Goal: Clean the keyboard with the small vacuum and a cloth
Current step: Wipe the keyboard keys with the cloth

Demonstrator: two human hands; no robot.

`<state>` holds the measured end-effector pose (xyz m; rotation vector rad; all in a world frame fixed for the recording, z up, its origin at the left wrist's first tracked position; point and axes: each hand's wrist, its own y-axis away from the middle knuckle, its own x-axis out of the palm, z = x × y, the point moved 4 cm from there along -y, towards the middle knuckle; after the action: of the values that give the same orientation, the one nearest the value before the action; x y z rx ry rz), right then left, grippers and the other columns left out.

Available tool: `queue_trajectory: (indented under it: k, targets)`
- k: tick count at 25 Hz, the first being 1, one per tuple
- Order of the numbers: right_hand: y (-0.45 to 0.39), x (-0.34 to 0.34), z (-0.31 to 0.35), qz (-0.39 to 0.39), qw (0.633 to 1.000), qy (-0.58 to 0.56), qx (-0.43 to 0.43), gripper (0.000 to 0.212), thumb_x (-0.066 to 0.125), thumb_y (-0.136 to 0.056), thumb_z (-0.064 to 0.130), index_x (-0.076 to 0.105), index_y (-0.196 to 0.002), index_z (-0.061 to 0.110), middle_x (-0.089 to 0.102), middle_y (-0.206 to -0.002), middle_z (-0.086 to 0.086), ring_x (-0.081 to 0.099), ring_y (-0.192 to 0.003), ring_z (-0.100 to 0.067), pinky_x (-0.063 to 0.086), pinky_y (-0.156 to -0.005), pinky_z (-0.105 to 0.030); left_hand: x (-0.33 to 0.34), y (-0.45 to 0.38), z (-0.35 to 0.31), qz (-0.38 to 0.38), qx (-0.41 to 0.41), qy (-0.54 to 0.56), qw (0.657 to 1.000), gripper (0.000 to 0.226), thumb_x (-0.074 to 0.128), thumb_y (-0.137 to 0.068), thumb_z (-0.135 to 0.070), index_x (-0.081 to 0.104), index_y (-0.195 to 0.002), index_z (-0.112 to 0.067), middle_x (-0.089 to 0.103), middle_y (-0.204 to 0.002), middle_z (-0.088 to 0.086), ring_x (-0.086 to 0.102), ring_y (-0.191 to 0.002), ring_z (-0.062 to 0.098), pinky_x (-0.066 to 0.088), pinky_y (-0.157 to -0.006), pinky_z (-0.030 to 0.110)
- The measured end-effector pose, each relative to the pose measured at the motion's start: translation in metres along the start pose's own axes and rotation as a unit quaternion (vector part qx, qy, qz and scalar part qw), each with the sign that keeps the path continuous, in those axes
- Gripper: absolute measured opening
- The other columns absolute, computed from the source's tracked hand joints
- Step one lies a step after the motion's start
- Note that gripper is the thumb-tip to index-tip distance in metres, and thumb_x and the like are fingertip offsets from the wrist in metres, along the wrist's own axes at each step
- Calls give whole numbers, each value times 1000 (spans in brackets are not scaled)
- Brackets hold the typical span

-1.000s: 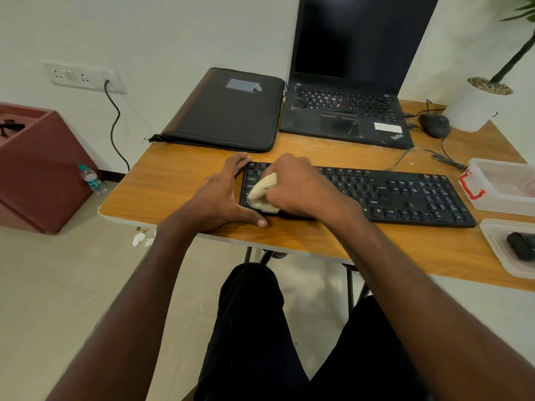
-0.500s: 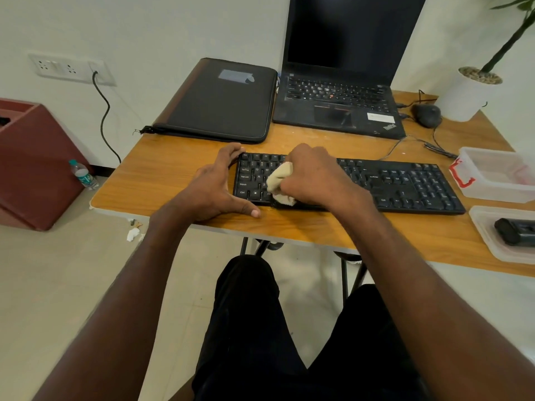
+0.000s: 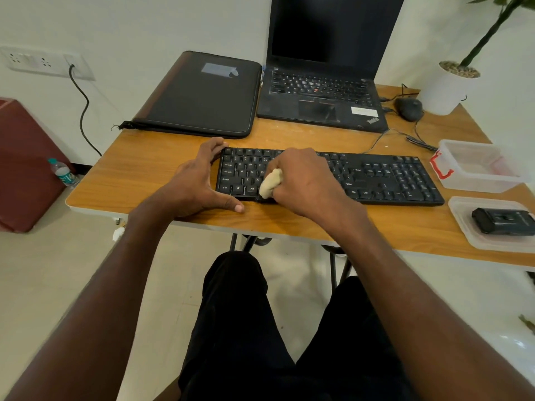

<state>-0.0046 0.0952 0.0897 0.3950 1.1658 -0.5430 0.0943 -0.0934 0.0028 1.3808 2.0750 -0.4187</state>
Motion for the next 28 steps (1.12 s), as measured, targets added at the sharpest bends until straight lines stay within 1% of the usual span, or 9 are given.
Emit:
queue_trajectory:
  k: [4,8,11,13,16,18,22,25,28]
  targets:
    - [3,3,-10,7,1000,-7,27,36,80,-85,19,74,-119,27,72,-120,-2,64,-109,-19,52,-85,-35,3,-2,-3,3,-2,5,1000,159,91,-29,-86,12,-160,-44,29,-170,-6,35,-153,25,37,-123,58]
    - [14,-20,-53,-99,984,31,143,37,77,-87,19,70,-123,17,71,-117,-8,66,-106,-27,50,-75,-35,2,3,-10,31,-8,-15,999,153,86,-39,-90,7,-162,-46,23,-173,-1,28,-157,30,31,-125,61]
    - [14,7,-30,-117,989,-51,70,43,78,-84,9,71,-124,24,64,-121,1,60,-111,-19,50,-93,-36,11,6,-39,-87,53,-20,995,101,60,-84,-83,18,-164,-37,32,-170,1,37,-152,28,31,-123,63]
    - [13,26,-16,-117,991,-66,8,42,77,-82,4,73,-118,24,60,-114,4,57,-108,-17,50,-90,-34,27,4,-57,-199,92,-31,975,70,36,-106,-65,31,-161,-24,51,-159,2,54,-139,20,37,-119,61]
    - [14,23,-34,-136,988,-71,35,43,77,-80,1,75,-115,25,57,-111,6,55,-101,-13,44,-83,-28,46,2,-56,-245,54,-123,960,53,32,-113,-44,36,-159,-18,62,-149,2,57,-137,20,24,-126,56]
    - [20,12,-64,-148,982,-67,100,43,78,-81,2,75,-118,25,60,-116,5,51,-102,-9,46,-88,-29,49,1,-49,-243,35,-158,956,45,34,-114,-34,40,-156,-17,66,-143,3,58,-135,21,18,-128,54]
    - [29,2,-88,-209,960,-65,174,42,77,-83,5,73,-121,24,63,-119,2,61,-110,-17,41,-83,-25,49,-2,-48,-243,43,-157,956,45,33,-114,-34,41,-154,-16,66,-141,4,58,-135,22,16,-129,54]
    - [24,25,-51,-196,973,-94,76,48,74,-79,-2,74,-119,24,63,-118,3,59,-106,-18,40,-87,-24,55,0,-56,-254,47,-187,948,46,36,-113,-37,43,-154,-17,61,-148,5,52,-142,21,14,-130,53]
    - [25,40,-40,-177,979,-98,-6,46,74,-75,-4,75,-111,23,60,-114,5,56,-100,-21,45,-84,-32,69,1,-73,-253,73,-211,941,45,34,-112,-38,47,-150,-21,58,-152,1,43,-150,20,15,-129,54]
